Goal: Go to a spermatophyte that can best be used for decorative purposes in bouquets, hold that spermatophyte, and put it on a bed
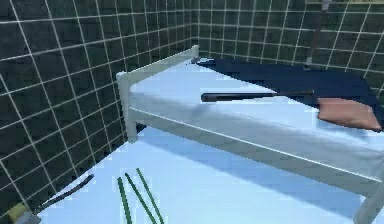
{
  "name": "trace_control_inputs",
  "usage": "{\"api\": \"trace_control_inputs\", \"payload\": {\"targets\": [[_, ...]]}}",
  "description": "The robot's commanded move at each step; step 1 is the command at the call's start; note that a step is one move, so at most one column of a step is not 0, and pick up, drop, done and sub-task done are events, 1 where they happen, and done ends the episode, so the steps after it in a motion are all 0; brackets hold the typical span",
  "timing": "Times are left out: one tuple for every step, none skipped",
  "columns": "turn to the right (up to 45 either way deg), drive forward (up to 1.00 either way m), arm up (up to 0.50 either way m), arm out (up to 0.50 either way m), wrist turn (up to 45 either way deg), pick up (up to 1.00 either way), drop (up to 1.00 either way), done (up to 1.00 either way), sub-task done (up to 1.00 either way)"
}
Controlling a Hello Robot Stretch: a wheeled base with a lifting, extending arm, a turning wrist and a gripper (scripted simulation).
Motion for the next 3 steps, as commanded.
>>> {"api": "trace_control_inputs", "payload": {"targets": [[0.0,1.00,0.00,0.00,0.0,0.00,0.00,0.00,0.00],[-45.0,0.00,0.00,0.00,0.0,0.00,0.00,0.00,0.00],[-45.0,0.00,0.00,0.00,0.0,0.00,0.00,0.00,0.00]]}}
